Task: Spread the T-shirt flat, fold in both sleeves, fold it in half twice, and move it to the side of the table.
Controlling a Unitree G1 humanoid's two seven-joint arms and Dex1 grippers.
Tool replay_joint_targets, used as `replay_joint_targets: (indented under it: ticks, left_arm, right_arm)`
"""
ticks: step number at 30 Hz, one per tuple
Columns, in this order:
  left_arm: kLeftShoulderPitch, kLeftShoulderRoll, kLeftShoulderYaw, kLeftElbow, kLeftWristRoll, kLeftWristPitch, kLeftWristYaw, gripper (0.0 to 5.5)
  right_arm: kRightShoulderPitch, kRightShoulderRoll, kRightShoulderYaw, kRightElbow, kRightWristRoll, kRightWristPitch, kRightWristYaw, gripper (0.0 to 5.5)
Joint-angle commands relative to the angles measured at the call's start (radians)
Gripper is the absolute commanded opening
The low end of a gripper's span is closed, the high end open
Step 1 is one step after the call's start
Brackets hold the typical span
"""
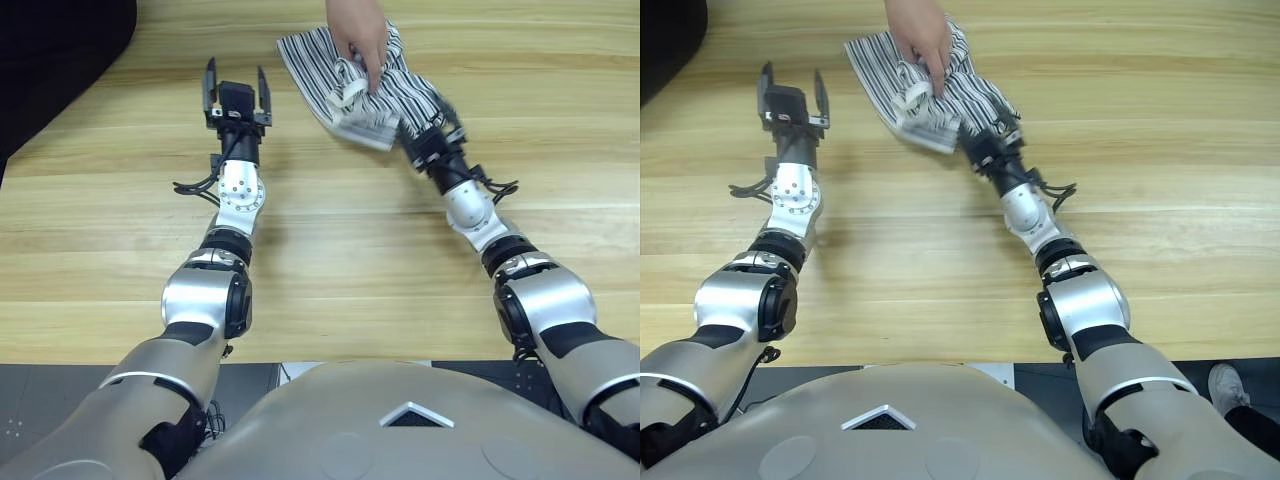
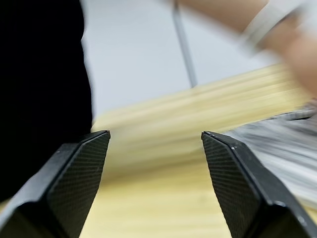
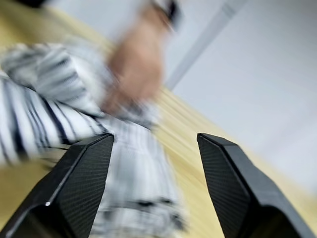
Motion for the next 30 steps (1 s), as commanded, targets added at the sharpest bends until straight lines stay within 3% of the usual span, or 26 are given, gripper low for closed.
replay_joint_targets:
  ticks: [1,7,14,30]
  left_arm:
    - [-0.024,0.043,0.123,0.017,-0.133,0.094,-0.051,3.44]
    - [-0.013,0.1,0.213,0.006,-0.216,0.105,-0.067,3.44]
    - [0.009,0.171,0.258,0.001,-0.244,0.081,-0.072,3.44]
    - [-0.005,0.156,0.274,0.017,-0.264,0.13,-0.12,3.44]
  right_arm:
    - [-0.03,-0.001,-0.161,0.004,0.182,0.087,0.135,3.11]
    - [-0.048,-0.026,-0.34,0.0,0.341,0.158,0.154,3.11]
    - [-0.054,-0.077,-0.487,0.006,0.44,0.239,0.056,3.11]
    - [-0.058,-0.071,-0.503,0.005,0.433,0.259,0.075,3.11]
